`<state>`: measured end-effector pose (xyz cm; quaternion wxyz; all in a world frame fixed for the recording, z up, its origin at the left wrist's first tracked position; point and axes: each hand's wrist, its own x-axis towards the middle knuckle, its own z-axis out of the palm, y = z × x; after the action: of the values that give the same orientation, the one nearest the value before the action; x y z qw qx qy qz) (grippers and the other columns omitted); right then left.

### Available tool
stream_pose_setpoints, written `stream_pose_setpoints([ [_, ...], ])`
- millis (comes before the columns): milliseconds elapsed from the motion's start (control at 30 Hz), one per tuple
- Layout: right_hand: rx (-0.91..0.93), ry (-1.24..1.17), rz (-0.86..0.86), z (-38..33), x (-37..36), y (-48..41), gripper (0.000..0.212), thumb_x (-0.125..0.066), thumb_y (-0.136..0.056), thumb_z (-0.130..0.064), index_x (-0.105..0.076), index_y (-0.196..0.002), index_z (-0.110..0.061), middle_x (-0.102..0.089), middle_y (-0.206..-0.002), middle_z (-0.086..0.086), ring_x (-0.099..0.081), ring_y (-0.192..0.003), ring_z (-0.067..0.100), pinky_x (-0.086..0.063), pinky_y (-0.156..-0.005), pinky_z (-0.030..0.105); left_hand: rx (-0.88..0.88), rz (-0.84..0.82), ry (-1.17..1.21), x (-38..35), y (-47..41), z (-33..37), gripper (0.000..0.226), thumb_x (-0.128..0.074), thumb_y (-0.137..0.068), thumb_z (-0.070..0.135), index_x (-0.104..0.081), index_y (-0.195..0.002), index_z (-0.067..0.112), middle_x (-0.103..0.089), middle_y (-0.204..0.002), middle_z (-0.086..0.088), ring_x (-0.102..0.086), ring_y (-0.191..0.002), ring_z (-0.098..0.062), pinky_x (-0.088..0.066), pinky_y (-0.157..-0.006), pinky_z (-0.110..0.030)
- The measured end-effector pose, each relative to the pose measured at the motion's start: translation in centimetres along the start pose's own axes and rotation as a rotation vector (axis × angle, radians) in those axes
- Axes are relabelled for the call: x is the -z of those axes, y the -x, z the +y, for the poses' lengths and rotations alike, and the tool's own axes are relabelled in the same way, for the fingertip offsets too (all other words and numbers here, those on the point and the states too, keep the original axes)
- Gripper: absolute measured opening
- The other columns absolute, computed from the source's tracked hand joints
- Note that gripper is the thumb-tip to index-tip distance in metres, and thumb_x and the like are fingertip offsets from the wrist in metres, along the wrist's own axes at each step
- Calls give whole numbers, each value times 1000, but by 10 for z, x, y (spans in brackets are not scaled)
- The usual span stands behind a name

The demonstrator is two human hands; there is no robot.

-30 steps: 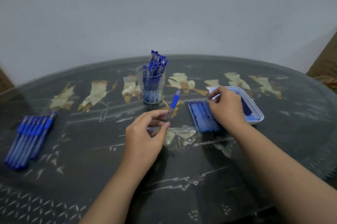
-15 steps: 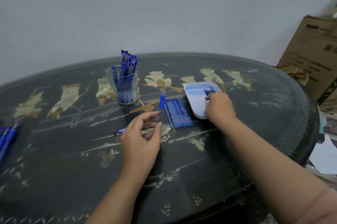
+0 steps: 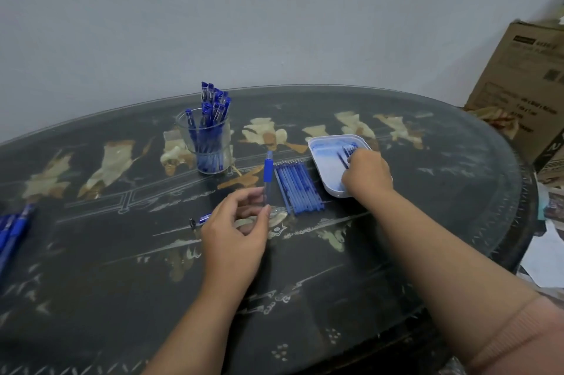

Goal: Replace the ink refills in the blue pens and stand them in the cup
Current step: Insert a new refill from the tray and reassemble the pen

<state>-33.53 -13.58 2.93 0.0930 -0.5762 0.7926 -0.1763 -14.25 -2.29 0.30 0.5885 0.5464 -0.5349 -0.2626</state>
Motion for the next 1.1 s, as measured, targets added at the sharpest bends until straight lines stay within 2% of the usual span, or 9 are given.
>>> stream_pose_setpoints([
  [67, -23, -82, 34, -4, 4, 3, 17, -46, -86, 4, -59, -87, -7, -55, -93, 10, -52, -88, 30, -38, -69, 30, 0, -8, -4, 0, 0, 0, 28, -72, -83, 3, -68, -99, 25, -69, -97, 10, -64, -85, 0, -48, -64, -8],
  [133, -8, -285, 87, -13, 12, 9, 30, -44, -91, 1, -63, -113, -7, -62, -111, 13, -57, -95, 29, -39, -72, 28, -4, -22, -12, 0, 1, 0, 27, -73, -82, 4, -68, -99, 25, -69, -95, 10, -64, -86, -1, -49, -64, -8],
  [167, 17, -444, 109, -20, 16, 14, 33, -44, -94, -1, -62, -120, -8, -63, -114, 12, -59, -93, 24, -40, -73, 27, -8, -27, -12, 0, 1, 0, 27, -73, -82, 4, -68, -99, 25, -69, -94, 9, -65, -85, -2, -49, -64, -8],
  [233, 23, -933, 64, -36, 24, 32, 28, -45, -99, -5, -65, -118, -13, -66, -108, 7, -58, -82, 13, -48, -71, 26, -16, -34, -5, -1, 0, -2, 27, -73, -82, 3, -69, -98, 25, -69, -93, 7, -65, -84, -3, -49, -65, -8],
  [333, -34, -1663, -244, -51, 31, 58, 21, -48, -100, -3, -66, -105, -13, -63, -86, 5, -61, -81, 14, -60, -76, 39, -27, -58, -2, -1, -1, -3, 27, -72, -83, 3, -71, -99, 25, -69, -95, 7, -65, -85, -2, -48, -67, -7],
  [400, -22, -1857, -384, -52, 30, 63, 19, -49, -99, -4, -64, -107, -11, -63, -76, 3, -65, -78, 15, -60, -77, 49, -57, -65, -35, 0, -1, -4, 28, -71, -84, 3, -71, -99, 27, -70, -95, 9, -66, -86, -3, -48, -69, -7],
  [600, -1, -1902, -551, -49, 26, 66, 19, -49, -99, -4, -64, -104, -13, -60, -78, 3, -68, -78, 17, -58, -77, 57, -111, -62, -83, 0, -1, -5, 31, -72, -83, 3, -70, -100, 29, -70, -95, 11, -66, -88, -2, -48, -75, -8],
  [867, -73, -2030, -583, -45, 22, 63, 19, -46, -100, -5, -62, -107, -12, -63, -73, 4, -62, -80, 21, -58, -74, 55, -119, -67, -86, 0, 0, -3, 36, -70, -84, 0, -68, -98, 33, -70, -96, 12, -66, -89, -1, -47, -74, -7],
  [1100, -137, -2082, -590, -45, 18, 61, 18, -46, -101, -6, -63, -103, -13, -62, -71, 4, -64, -79, 19, -59, -69, 51, -110, -69, -75, -1, 0, -4, 34, -70, -84, -2, -70, -99, 28, -69, -95, 13, -66, -88, -2, -48, -72, -8],
])
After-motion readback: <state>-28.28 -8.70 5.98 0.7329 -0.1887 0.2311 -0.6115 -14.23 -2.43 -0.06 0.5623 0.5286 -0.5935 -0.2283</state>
